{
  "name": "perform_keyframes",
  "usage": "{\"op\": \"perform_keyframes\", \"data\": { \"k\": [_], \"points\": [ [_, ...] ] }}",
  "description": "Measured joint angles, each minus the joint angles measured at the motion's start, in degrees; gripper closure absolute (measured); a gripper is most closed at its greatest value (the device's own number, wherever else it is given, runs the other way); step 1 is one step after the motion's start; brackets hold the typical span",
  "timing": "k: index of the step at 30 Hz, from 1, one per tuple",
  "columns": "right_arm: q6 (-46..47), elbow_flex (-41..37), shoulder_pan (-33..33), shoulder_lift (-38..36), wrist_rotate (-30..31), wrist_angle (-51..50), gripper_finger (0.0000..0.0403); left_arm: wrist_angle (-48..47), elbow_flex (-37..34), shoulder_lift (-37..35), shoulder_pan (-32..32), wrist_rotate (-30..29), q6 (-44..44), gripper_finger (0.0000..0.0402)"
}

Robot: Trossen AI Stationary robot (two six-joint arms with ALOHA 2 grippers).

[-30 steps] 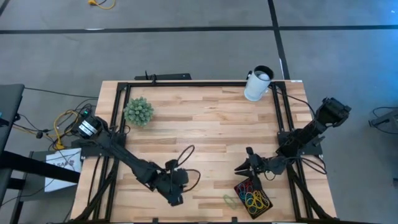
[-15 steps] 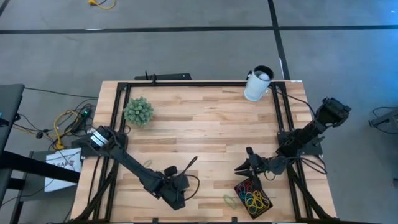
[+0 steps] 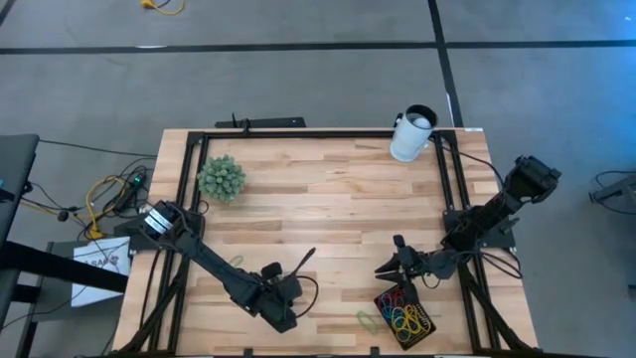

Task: Pick and place rubber bands into bin
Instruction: Put the yellow rubber band into the black basket

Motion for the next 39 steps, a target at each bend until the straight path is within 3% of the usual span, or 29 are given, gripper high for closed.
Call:
{"op": "perform_keyframes", "data": {
  "k": [7, 14, 25, 30, 35, 39],
  "points": [
    [0.0, 0.0, 0.0, 0.0, 0.2, 0.0, 0.0345, -0.9, 8.4, -1.4, 0.1, -3.6, 8.3, 0.0401],
    [0.0, 0.0, 0.0, 0.0, 0.2, 0.0, 0.0345, -9.8, 17.2, -1.5, 0.1, -8.5, 13.3, 0.0401],
    [-1.0, 0.9, -0.4, 1.0, 0.4, 5.2, 0.0345, -9.8, 19.4, -1.6, 1.0, -9.5, 15.6, 0.0401],
    [-7.2, 7.9, -2.9, 7.6, -0.4, 7.6, 0.0345, -9.5, 19.4, -1.6, 2.2, -9.5, 17.0, 0.0401],
    [-14.4, 18.8, -6.8, 18.1, -8.8, 7.0, 0.0339, -9.5, 19.4, -1.6, 3.2, -9.4, 17.6, 0.0401],
    [-16.5, 26.7, -9.6, 23.4, -10.7, 1.2, 0.0332, -9.5, 19.4, -1.6, 3.2, -9.4, 19.1, 0.0401]
  ]
}}
